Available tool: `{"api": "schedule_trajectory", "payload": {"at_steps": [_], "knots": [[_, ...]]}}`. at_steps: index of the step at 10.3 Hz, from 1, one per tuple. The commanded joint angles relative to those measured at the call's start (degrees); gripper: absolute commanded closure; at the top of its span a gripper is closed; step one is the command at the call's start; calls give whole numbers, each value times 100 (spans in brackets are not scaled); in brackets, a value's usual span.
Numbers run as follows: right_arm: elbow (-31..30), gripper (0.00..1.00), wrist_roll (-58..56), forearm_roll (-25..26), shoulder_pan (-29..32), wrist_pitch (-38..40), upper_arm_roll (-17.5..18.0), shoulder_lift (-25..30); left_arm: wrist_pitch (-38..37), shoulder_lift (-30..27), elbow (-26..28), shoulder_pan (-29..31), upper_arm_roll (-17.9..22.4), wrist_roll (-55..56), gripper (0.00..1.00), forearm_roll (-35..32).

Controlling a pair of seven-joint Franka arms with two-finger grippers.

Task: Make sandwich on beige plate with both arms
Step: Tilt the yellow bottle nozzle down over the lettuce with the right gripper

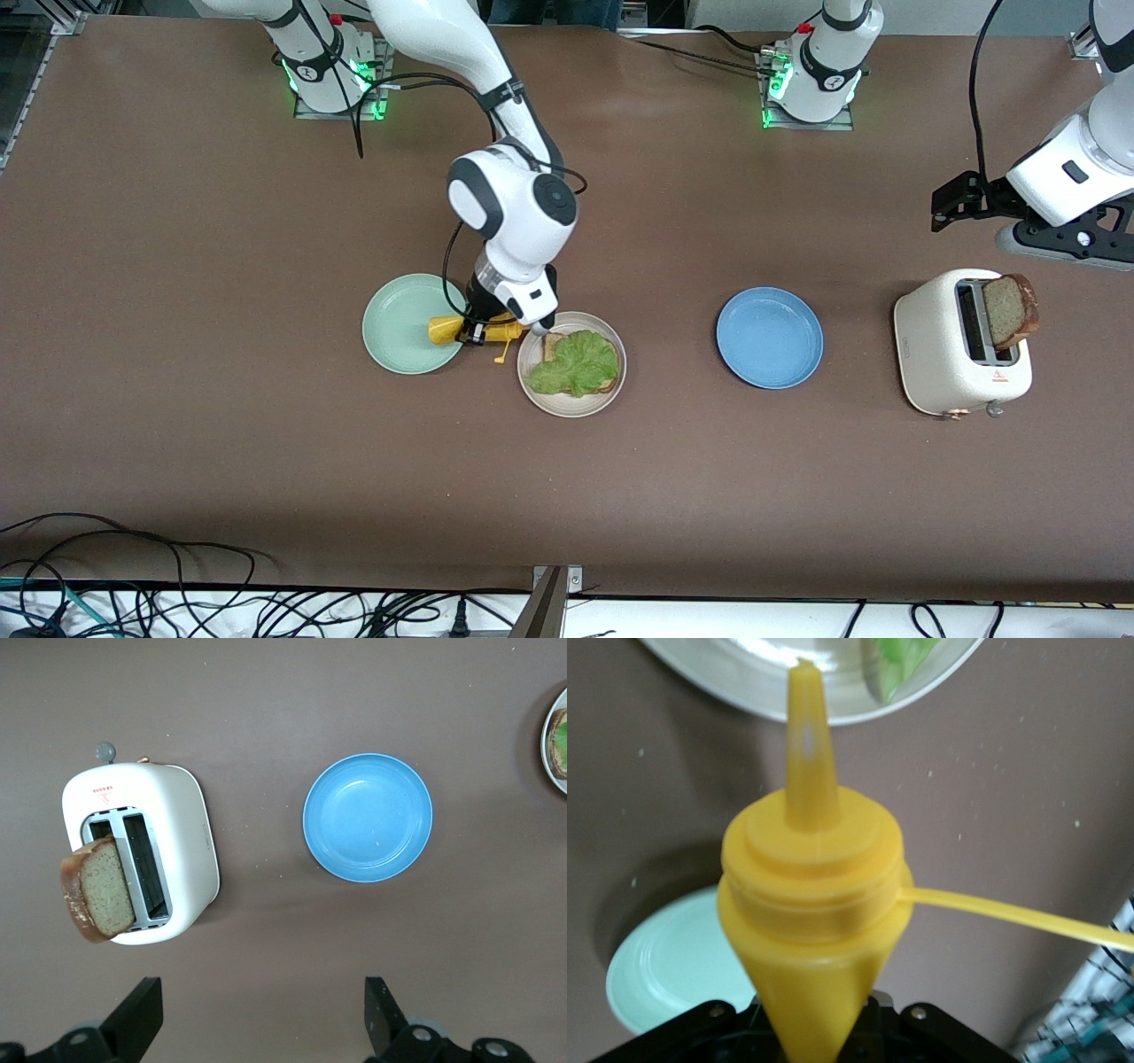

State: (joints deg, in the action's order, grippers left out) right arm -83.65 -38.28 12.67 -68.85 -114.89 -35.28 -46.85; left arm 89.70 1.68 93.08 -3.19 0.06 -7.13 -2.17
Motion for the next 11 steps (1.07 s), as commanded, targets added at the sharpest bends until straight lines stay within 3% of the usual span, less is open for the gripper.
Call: {"api": "schedule_trajectory", "payload": {"at_steps": [1, 3, 6, 11], "knots": [[768, 100, 312, 699, -145, 1025, -93, -516, -75, -37, -27, 12, 2, 9, 0, 103], [1191, 100, 312, 1235, -208, 1660, -93, -754, -75, -45, -27, 12, 2, 9, 0, 103], [1254, 100, 714, 1832, -479, 1996, -84, -948, -75, -37, -27, 12, 2, 9, 0, 103], [1254, 100, 1059, 2125, -647, 2085, -66, -1282, -75, -45, -27, 12, 2, 9, 0, 103]]}}
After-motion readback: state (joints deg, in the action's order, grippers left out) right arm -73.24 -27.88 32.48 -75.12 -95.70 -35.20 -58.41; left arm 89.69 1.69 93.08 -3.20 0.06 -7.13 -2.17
